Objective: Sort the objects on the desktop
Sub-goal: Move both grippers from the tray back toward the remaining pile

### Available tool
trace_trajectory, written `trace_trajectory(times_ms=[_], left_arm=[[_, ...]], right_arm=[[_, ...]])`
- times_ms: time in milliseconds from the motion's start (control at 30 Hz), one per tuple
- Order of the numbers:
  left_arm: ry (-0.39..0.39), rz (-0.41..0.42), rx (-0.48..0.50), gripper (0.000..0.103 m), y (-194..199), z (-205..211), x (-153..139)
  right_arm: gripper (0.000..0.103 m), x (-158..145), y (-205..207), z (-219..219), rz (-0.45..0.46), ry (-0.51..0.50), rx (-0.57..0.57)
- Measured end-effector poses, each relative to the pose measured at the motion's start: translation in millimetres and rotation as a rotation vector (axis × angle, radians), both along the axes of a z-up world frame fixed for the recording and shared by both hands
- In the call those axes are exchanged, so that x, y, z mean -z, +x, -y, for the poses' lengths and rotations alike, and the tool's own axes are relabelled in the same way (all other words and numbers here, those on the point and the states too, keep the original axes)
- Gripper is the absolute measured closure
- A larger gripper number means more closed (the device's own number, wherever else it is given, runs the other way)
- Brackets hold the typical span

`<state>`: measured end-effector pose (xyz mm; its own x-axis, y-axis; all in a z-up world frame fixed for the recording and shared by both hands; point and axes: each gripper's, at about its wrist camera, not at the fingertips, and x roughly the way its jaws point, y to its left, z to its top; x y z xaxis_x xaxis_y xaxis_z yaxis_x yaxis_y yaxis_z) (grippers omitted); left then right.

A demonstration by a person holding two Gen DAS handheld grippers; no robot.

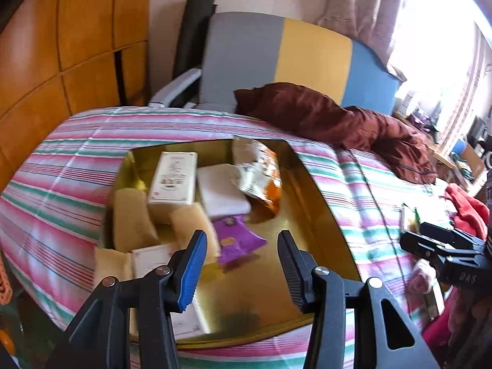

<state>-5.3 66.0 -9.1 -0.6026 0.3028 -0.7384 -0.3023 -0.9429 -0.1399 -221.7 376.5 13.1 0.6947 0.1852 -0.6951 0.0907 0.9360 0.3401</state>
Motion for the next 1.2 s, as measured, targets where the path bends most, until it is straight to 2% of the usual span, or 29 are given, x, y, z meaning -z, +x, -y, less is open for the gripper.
trace_trajectory(times_ms=[233, 433, 567, 667, 767, 900, 1067, 1200], left_arm=[[0.02, 0.012, 0.1, 0.052, 10, -22, 2], [0.035, 0.037, 0.188, 0.051, 19, -42, 8], [0.031, 0.06, 0.242, 0.051, 25, -55, 13], [0.044, 0.071, 0.284, 0.051, 30, -63, 14], [0.048, 0.074, 0.323, 0.051, 36, -72, 15], [0.046, 0.089, 0.392, 0.051, 42, -87, 15], [0.042, 0.11, 0.501, 0.051, 53, -111, 17], [0.035, 0.124, 0.576, 0.05, 64, -126, 21]], right_arm=[[0.014, 17, -34, 51, -0.068, 0.008, 0.061], [0.014, 24, -75, 117, -0.135, 0.027, 0.191], [0.015, 32, -101, 160, -0.226, -0.007, 0.254], [0.016, 41, -114, 184, -0.296, -0.03, 0.248], [0.025, 51, -119, 201, -0.358, -0.041, 0.22], [0.026, 66, -112, 200, -0.437, -0.077, 0.102], [0.026, 85, -96, 192, -0.539, -0.179, -0.006], [0.028, 100, -90, 192, -0.596, -0.169, -0.053]])
